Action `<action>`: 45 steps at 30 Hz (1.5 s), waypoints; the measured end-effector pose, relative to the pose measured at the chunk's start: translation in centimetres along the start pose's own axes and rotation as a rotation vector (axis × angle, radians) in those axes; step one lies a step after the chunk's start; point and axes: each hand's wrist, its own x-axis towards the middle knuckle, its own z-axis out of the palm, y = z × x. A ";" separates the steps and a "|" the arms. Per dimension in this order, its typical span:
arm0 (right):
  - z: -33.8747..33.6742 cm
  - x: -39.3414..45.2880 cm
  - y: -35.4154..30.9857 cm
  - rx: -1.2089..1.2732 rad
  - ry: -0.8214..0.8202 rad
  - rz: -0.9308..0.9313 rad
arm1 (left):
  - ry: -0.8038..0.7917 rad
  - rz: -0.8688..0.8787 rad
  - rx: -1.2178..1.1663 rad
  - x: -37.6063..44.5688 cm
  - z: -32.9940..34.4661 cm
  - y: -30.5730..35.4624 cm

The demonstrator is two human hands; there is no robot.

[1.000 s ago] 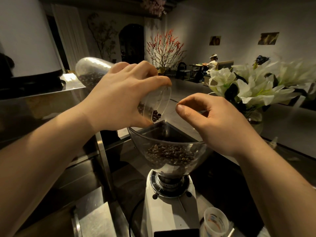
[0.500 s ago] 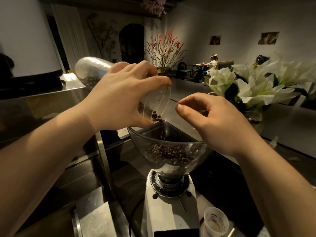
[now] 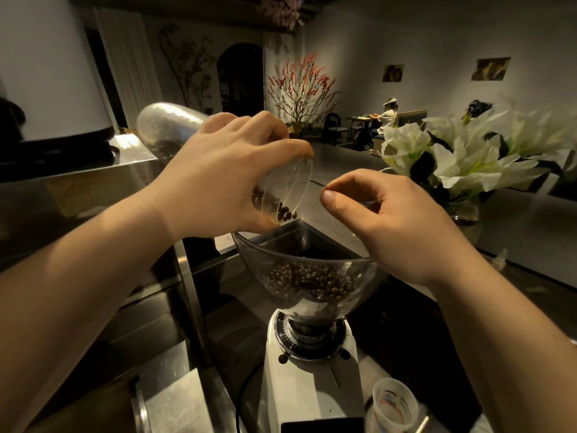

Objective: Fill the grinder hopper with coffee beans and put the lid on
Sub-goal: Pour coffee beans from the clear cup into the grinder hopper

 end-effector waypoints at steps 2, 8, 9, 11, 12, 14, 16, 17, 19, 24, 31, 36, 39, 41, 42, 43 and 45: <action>0.0 0.0 0.0 0.000 -0.005 0.001 | -0.005 0.003 0.002 0.0 0.0 0.0; 0.0 0.0 0.1 0.001 0.000 0.002 | -0.002 0.004 0.010 0.1 0.1 0.0; 0.0 0.0 0.1 0.002 0.000 0.003 | -0.003 0.004 0.009 0.1 0.1 0.0; 0.0 0.0 0.1 0.004 0.002 0.005 | -0.009 0.005 0.010 0.1 0.1 0.0; 0.0 0.0 0.1 0.004 0.003 0.006 | -0.013 0.007 0.010 0.1 0.1 0.0; -0.1 0.0 0.0 0.004 0.001 0.007 | -0.018 0.012 0.010 0.2 0.1 0.0; -0.1 0.0 0.0 0.002 0.000 0.010 | -0.021 0.015 0.010 0.3 0.1 0.0; -0.1 0.0 0.0 0.001 -0.002 0.010 | -0.022 0.015 0.011 0.3 0.1 0.0; -0.1 -0.1 0.0 0.002 -0.007 0.010 | -0.018 0.016 0.013 0.2 0.2 0.0; 0.0 0.0 0.0 -0.002 -0.006 0.010 | -0.009 0.017 0.007 0.2 0.3 -0.1; 0.0 0.0 0.0 0.000 0.000 0.008 | -0.001 0.017 0.007 0.2 0.4 -0.1; -0.1 -0.1 0.0 -0.003 -0.008 0.008 | 0.007 0.011 0.005 0.1 0.4 -0.1; 0.0 0.0 0.1 -0.003 -0.008 0.007 | 0.004 0.016 0.008 0.1 0.4 -0.2; 0.0 -0.1 0.1 0.004 -0.005 0.006 | 0.003 0.020 0.012 0.1 0.4 -0.2; 0.1 -0.1 0.1 0.007 -0.004 0.006 | 0.005 0.021 0.013 0.1 0.4 -0.2; 0.1 -0.1 0.1 0.009 -0.005 0.006 | 0.004 0.022 0.012 0.1 0.4 -0.2; 0.1 -0.1 0.1 0.007 -0.006 0.005 | 0.002 0.022 0.009 0.1 0.3 -0.2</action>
